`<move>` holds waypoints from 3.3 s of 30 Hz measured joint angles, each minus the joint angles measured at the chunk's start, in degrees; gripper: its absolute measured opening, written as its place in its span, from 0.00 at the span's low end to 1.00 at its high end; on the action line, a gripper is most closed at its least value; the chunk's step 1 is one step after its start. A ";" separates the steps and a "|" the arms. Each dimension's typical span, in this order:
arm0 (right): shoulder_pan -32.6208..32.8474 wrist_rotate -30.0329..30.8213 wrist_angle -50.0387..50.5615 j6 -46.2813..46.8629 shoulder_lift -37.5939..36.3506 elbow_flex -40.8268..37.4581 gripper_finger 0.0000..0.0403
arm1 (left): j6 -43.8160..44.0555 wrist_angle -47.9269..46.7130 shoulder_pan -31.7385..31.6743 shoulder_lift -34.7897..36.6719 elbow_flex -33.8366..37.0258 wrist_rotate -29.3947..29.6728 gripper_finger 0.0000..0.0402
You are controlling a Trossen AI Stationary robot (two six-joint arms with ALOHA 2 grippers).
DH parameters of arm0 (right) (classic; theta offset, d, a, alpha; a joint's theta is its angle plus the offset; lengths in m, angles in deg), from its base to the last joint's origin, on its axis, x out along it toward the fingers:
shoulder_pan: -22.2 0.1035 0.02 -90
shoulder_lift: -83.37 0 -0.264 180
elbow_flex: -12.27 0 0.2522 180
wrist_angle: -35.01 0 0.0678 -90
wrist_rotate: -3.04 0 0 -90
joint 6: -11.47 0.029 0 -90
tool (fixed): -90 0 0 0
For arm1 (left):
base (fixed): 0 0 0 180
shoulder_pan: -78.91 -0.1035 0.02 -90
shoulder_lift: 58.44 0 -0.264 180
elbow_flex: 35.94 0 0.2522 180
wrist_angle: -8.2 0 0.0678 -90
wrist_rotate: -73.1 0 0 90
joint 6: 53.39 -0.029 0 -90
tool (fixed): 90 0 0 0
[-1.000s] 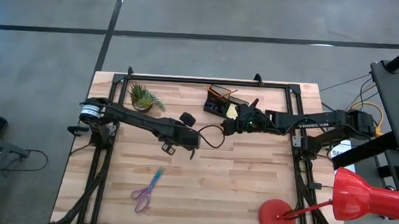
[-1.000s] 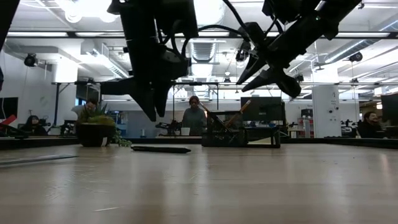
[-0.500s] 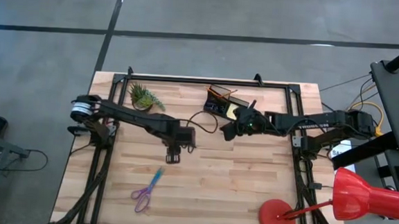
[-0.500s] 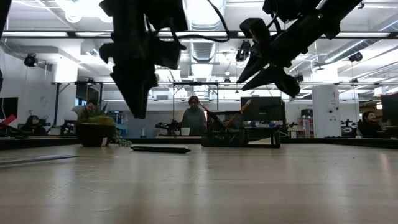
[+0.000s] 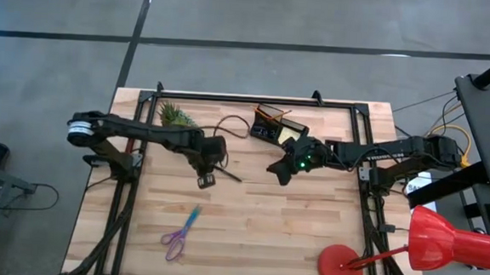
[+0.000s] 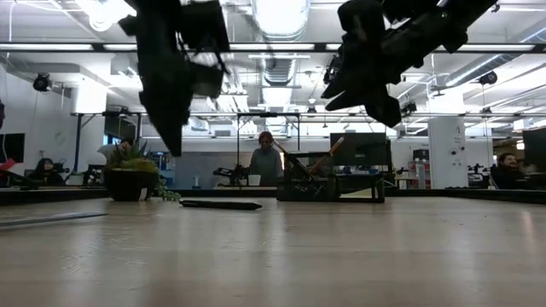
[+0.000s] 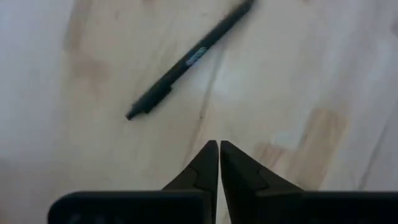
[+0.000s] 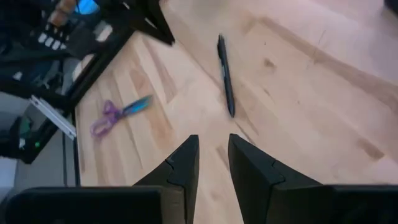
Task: Pick and place office supplies into organizer
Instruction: Put the black pen into the black desk organizer
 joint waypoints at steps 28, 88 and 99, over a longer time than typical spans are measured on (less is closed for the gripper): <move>6.47 -0.88 -9.05 -6.97 31.98 18.51 0.19 | 21.08 15.15 -7.97 0.52 10.44 -3.61 0.00; 5.14 11.77 2.89 -26.96 43.12 27.41 0.02 | 17.72 31.95 -7.95 19.08 27.40 -4.54 0.00; 5.16 11.79 2.99 -26.94 43.21 27.36 0.02 | -1.63 31.99 -7.95 18.99 27.42 -8.50 0.02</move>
